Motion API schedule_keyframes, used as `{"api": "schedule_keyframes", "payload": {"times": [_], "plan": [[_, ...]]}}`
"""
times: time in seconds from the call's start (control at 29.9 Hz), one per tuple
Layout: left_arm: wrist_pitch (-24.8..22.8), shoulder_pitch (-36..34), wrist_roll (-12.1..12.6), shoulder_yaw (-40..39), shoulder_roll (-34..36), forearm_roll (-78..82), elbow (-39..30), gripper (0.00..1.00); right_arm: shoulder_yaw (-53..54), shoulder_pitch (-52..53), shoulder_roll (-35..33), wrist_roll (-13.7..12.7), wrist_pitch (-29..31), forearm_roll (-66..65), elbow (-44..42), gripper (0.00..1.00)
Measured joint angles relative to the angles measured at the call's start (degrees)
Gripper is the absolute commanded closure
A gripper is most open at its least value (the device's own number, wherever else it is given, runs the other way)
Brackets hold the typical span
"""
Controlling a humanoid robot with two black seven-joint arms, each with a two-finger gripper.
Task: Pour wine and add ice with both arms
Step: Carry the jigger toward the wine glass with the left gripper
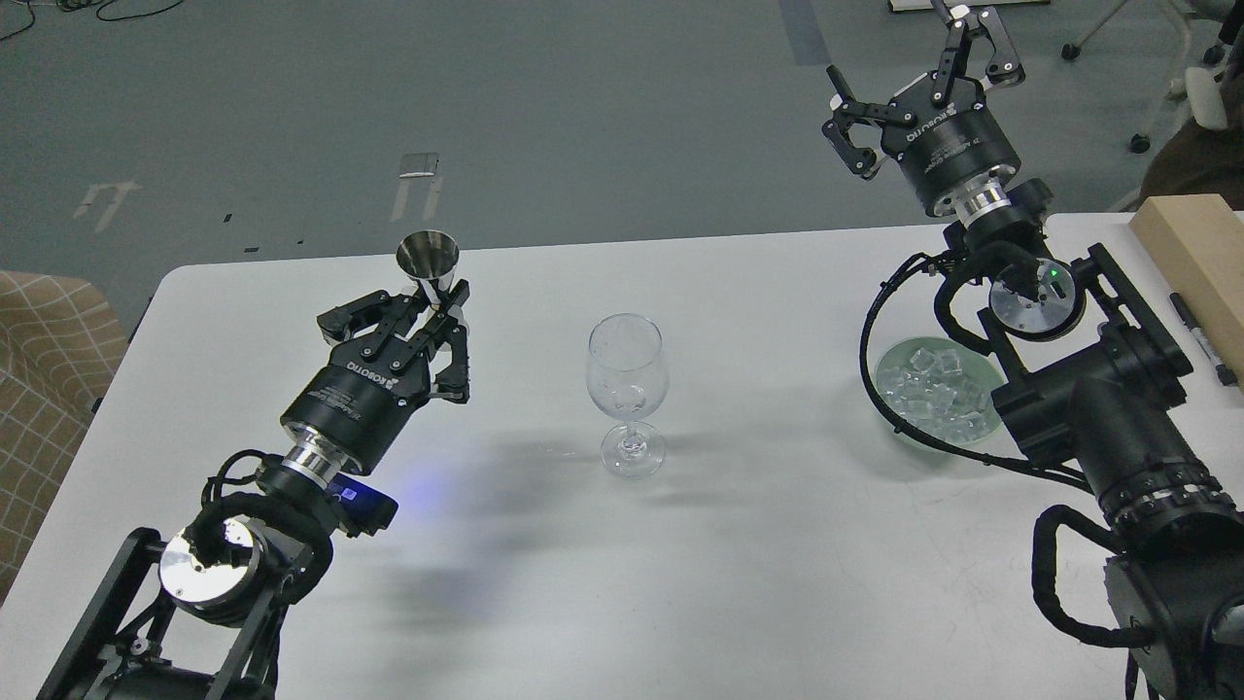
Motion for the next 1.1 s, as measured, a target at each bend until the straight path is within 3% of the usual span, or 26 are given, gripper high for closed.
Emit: {"api": "schedule_keyframes", "payload": {"times": [1.1], "plan": [[1.89, -3.20, 0.17, 4.88, 0.19, 1.36, -0.82, 0.79, 0.10, 0.25, 0.00, 0.09, 0.00, 0.01, 0.00, 0.00]]}}
